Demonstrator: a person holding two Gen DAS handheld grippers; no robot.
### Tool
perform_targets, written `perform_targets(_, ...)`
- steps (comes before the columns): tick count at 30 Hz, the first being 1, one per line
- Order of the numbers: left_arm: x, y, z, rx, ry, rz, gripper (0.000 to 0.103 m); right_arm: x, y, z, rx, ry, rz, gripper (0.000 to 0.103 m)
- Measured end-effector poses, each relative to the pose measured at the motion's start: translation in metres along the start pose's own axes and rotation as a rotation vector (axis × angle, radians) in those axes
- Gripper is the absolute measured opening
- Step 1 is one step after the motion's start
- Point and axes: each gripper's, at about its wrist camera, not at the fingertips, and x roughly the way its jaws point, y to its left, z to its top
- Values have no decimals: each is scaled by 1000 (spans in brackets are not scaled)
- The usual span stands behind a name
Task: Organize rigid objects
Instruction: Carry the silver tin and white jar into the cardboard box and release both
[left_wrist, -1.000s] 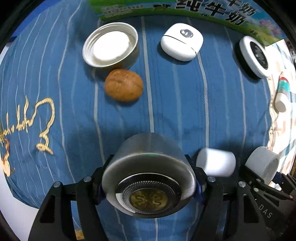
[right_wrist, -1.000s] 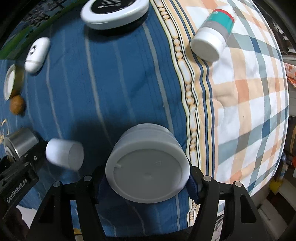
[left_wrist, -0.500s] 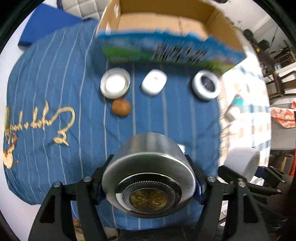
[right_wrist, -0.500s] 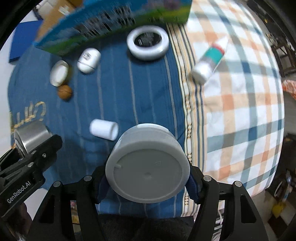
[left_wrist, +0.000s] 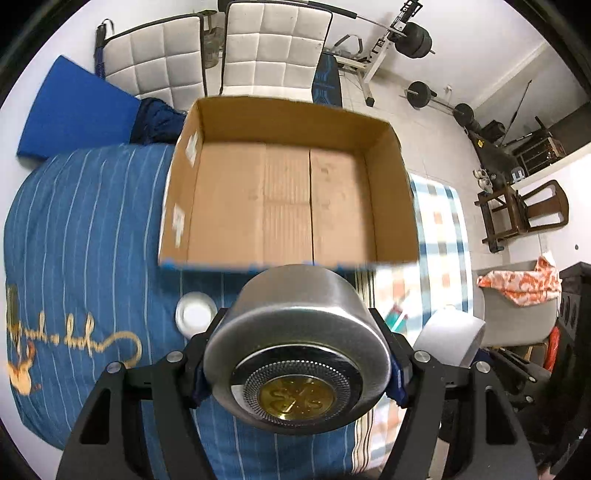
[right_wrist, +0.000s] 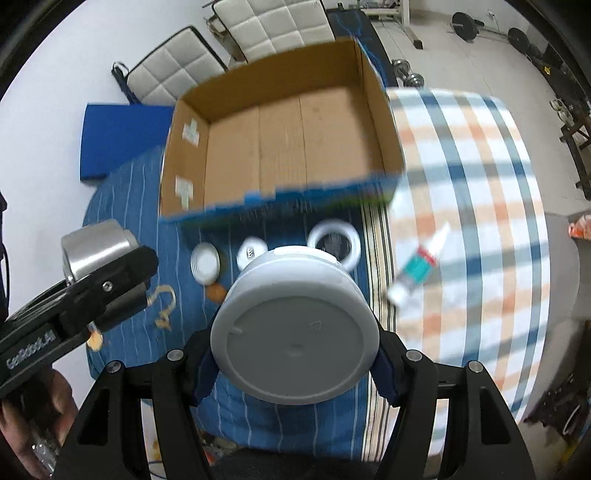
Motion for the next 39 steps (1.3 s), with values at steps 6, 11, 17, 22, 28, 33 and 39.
perform_targets(6, 61, 11, 89, -29, 75, -4, 69, 26, 10, 83, -24, -5, -34, 70)
perform_targets(11, 128, 24, 147, -64, 159, -3, 69, 74, 8, 154, -59, 17, -82, 70)
perform_targets(17, 202, 36, 190, -96, 272, 16, 69, 143, 4, 220, -119, 87, -146, 70)
perform_targets(22, 234, 36, 202, -78, 321, 43, 69, 185, 2, 248, -155, 134, -195, 70)
perform_targets(28, 255, 30, 208, -64, 355, 85, 69, 216, -4, 267, -187, 186, -224, 70)
perform_targets(33, 261, 21, 208, -51, 372, 122, 71, 227, -13, 280, -171, 219, -229, 70)
perform_targets(39, 248, 12, 203, -21, 372, 140, 72, 224, -24, 292, -168, 246, -238, 76)
